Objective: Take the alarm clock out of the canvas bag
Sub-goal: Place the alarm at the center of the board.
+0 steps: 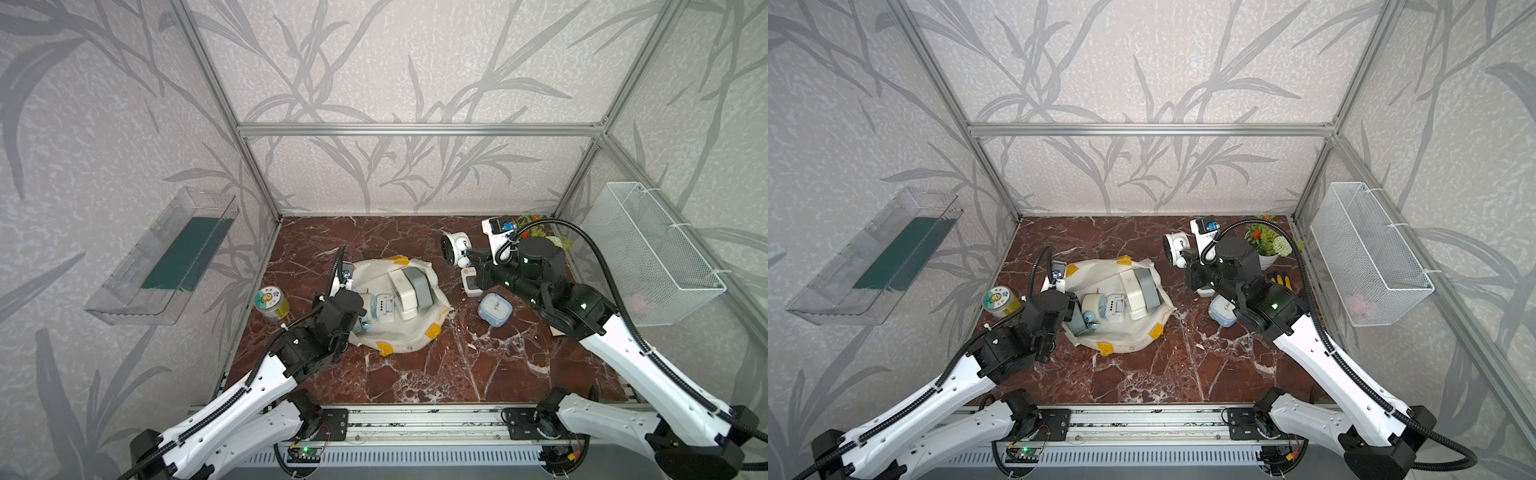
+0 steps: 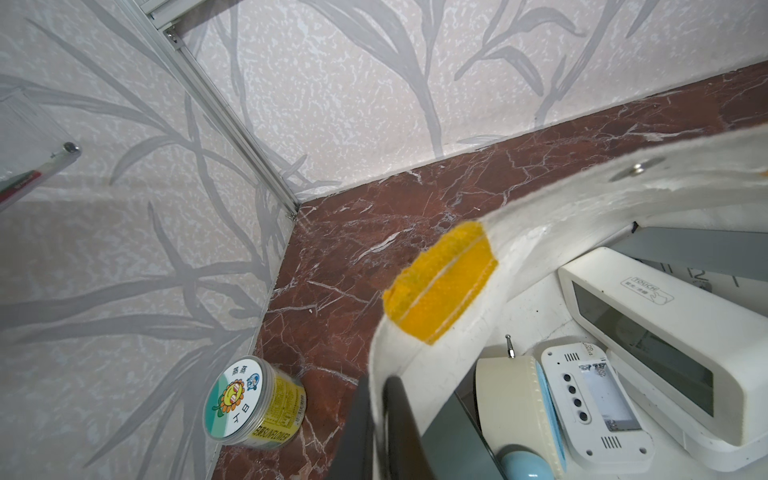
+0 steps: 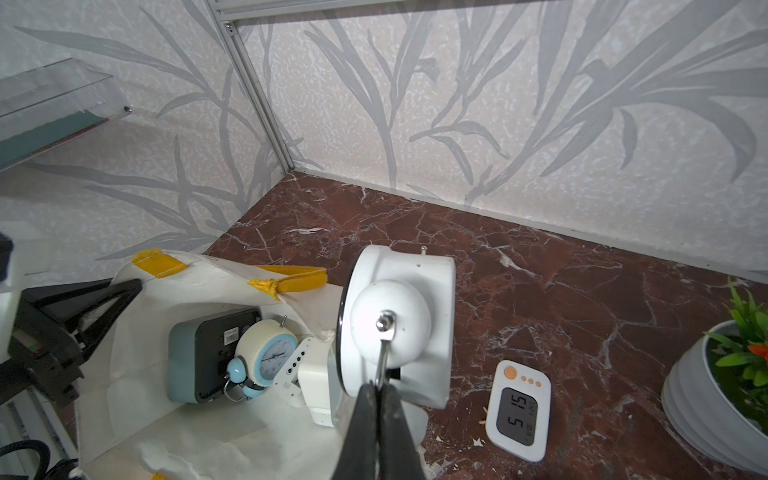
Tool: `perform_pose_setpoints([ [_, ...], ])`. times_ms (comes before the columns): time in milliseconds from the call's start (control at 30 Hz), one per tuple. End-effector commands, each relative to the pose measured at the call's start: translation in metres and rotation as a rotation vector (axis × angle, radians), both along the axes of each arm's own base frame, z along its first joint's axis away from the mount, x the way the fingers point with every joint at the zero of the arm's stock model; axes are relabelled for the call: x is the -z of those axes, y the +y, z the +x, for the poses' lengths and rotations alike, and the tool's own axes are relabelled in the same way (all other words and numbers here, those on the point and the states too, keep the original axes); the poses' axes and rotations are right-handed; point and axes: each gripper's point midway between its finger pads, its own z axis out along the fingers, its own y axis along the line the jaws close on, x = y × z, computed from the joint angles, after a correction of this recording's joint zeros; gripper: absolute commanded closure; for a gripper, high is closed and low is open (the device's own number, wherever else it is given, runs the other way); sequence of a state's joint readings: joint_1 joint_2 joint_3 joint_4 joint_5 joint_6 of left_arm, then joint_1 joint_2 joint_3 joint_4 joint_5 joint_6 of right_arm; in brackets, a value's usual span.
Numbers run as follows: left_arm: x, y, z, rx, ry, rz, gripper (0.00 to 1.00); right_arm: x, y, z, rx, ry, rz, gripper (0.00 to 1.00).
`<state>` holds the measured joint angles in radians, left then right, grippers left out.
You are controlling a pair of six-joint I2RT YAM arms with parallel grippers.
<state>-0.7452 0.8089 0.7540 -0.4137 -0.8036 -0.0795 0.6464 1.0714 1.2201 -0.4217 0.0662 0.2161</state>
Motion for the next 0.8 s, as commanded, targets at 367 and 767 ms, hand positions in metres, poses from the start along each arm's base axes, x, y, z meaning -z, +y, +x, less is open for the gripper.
perform_pose_setpoints([
  [367,-0.012,0.024,-0.007,-0.084,-0.035,0.042,1.00,0.070,0.000,0.048,0.049,0.114,-0.047,1.00],
  [767,-0.014,0.023,-0.007,-0.077,-0.032,0.058,1.00,0.140,0.005,0.071,0.059,0.334,-0.031,1.00],
])
